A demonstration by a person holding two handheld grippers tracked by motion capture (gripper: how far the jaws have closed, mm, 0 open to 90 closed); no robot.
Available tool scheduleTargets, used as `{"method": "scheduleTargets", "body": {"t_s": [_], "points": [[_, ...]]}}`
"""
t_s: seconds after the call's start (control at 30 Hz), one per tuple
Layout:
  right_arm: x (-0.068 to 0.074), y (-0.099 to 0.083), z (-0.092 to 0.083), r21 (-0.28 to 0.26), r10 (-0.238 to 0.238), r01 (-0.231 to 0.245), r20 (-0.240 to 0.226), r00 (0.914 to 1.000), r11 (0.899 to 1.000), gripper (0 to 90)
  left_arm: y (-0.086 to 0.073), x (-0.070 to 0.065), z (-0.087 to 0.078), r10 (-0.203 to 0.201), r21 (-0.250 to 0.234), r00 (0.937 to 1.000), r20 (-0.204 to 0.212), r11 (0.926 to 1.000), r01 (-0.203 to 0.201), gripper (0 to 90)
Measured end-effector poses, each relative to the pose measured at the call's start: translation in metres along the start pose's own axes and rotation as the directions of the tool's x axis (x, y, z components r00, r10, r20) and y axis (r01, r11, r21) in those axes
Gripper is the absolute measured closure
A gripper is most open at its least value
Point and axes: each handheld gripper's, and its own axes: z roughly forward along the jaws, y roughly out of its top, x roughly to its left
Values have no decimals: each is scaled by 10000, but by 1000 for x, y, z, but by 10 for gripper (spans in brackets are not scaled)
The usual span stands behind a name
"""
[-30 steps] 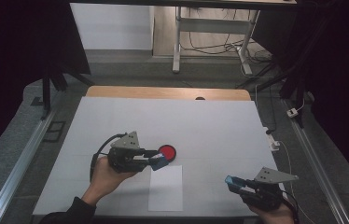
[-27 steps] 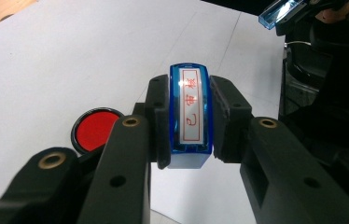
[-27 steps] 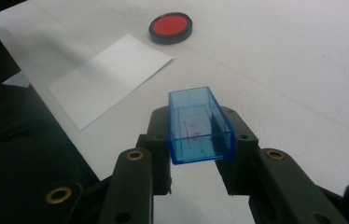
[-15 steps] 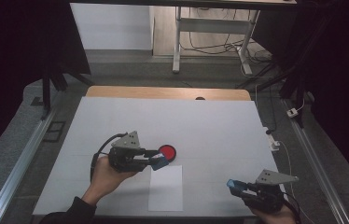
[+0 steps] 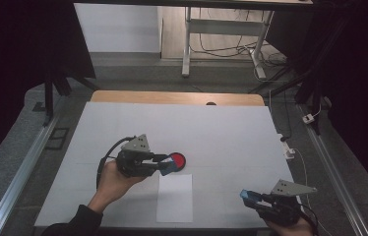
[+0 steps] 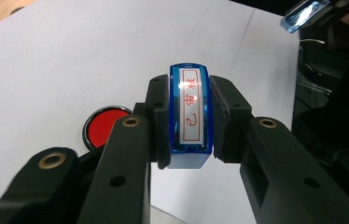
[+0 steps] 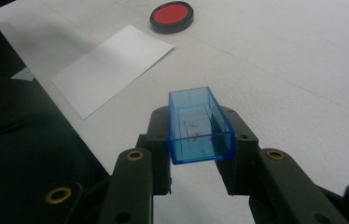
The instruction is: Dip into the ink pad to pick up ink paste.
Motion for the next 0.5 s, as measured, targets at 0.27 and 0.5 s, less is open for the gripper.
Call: {"method": "scheduleTargets", "body": {"t_s": [0.27, 0.5], "points": [[1, -1, -3, -59, -115, 114, -18, 9999, 9999, 691, 3, 12, 7, -192, 202, 9991, -370, 9996, 200, 704], [1, -2, -4, -129, -32, 32, -43, 10000, 9999, 691, 5, 22, 18, -312, 392, 9979, -567, 9987, 335, 704]]}}
